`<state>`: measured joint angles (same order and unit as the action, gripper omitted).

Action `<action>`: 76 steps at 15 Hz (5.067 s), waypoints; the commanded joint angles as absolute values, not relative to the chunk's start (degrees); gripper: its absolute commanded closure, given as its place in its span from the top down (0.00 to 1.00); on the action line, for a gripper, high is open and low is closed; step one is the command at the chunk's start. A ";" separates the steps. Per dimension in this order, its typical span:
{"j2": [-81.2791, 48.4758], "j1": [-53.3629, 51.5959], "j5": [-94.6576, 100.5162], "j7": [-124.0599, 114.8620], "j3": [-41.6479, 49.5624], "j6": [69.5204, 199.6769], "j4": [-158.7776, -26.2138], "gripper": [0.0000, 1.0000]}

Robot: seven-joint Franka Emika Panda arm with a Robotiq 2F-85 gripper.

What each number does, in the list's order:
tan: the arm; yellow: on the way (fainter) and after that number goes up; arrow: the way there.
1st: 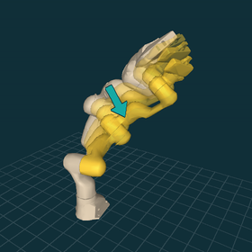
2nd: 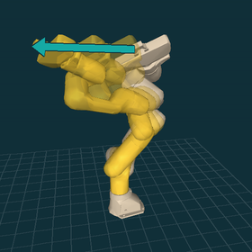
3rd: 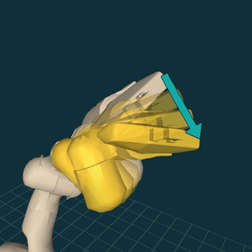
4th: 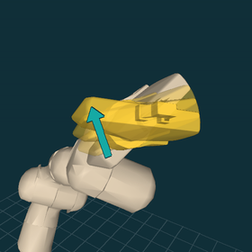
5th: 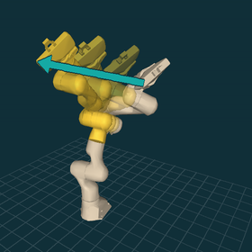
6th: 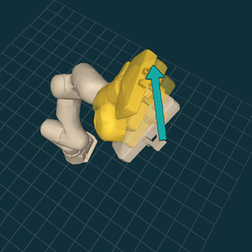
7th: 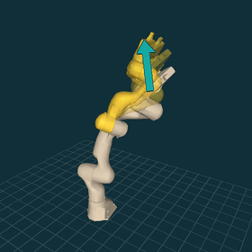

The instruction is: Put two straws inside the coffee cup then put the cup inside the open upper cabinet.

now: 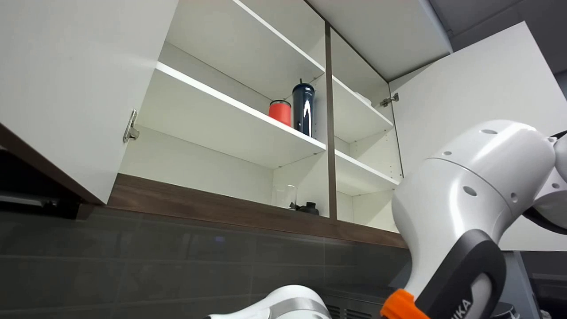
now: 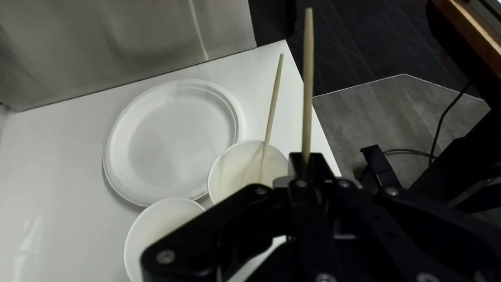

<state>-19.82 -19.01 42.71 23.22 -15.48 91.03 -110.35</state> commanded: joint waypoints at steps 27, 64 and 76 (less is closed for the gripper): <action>-26.49 -17.93 31.45 18.68 -15.41 79.71 -92.53 1.00; 4.63 -4.24 7.08 -17.83 -4.20 130.49 -135.83 1.00; 8.61 -1.86 -0.65 -41.29 -4.01 145.11 -148.12 1.00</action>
<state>5.52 -2.80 0.36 -35.94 -3.52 141.35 -143.56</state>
